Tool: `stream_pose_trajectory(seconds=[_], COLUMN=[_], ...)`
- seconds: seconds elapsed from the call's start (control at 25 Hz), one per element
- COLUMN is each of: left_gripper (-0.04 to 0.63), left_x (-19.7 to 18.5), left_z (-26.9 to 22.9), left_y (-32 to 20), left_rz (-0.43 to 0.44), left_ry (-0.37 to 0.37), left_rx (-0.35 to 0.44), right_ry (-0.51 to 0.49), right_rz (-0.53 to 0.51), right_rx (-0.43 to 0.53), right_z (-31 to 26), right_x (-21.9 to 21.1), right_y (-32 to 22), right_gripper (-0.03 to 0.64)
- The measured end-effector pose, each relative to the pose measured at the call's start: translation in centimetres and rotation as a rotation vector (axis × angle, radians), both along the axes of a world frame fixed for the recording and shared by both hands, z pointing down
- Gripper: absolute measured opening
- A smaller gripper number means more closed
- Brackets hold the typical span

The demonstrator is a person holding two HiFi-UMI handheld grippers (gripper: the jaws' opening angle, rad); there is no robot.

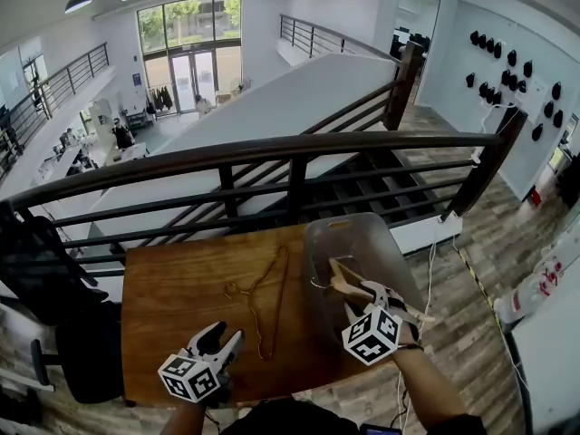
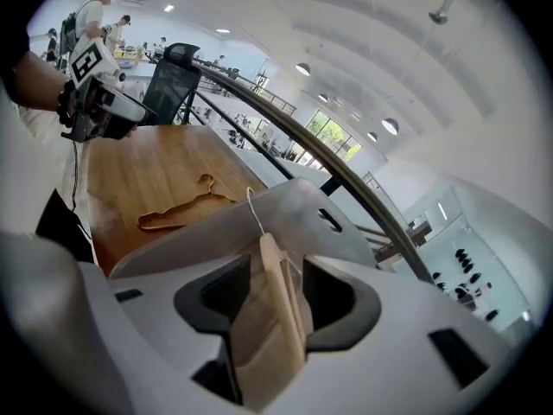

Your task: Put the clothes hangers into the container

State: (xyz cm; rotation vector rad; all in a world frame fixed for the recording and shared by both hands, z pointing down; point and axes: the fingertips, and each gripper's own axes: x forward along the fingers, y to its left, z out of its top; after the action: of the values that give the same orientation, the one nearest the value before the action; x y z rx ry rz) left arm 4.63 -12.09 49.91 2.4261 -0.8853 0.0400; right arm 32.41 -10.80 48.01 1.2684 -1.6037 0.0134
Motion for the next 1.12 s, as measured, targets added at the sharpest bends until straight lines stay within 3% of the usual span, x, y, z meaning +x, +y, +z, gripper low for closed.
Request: stream_pose_trajectory(seconds=[0.24,0.56,0.76,0.88,1.12], left_gripper=[0.218,0.195,0.154,0.141,0.124], left_x=[-0.1,-2.3,-4.4,-5.6,-8.2], left_z=[-1.1,-3.9,-5.3,-5.8,-5.3], left_y=[0.0,-0.2,0.2,0.6,1.4], left_rz=[-0.004,-0.071,-0.131,-0.164,-0.208], left_ry=[-0.006,-0.065,-0.078,-0.087,-0.105], left_rx=[0.046,0.179,0.223,0.253,0.260], right_ry=[-0.107,-0.513,-0.620,-0.680,-0.676], right_rz=[0.042,0.079,0.002,-0.089,-0.229], right_rx=[0.193,0.427,0.523,0.545,0.470], right_z=[-4.0,-8.6,-11.1,-11.8,-8.3], right_x=[-1.1,-4.3,-7.7,-11.0,-18.1], right_y=[0.3,0.4,0.9,1.4,1.3], right_gripper=[0.145,0.053,-0.003,-0.005,-0.005])
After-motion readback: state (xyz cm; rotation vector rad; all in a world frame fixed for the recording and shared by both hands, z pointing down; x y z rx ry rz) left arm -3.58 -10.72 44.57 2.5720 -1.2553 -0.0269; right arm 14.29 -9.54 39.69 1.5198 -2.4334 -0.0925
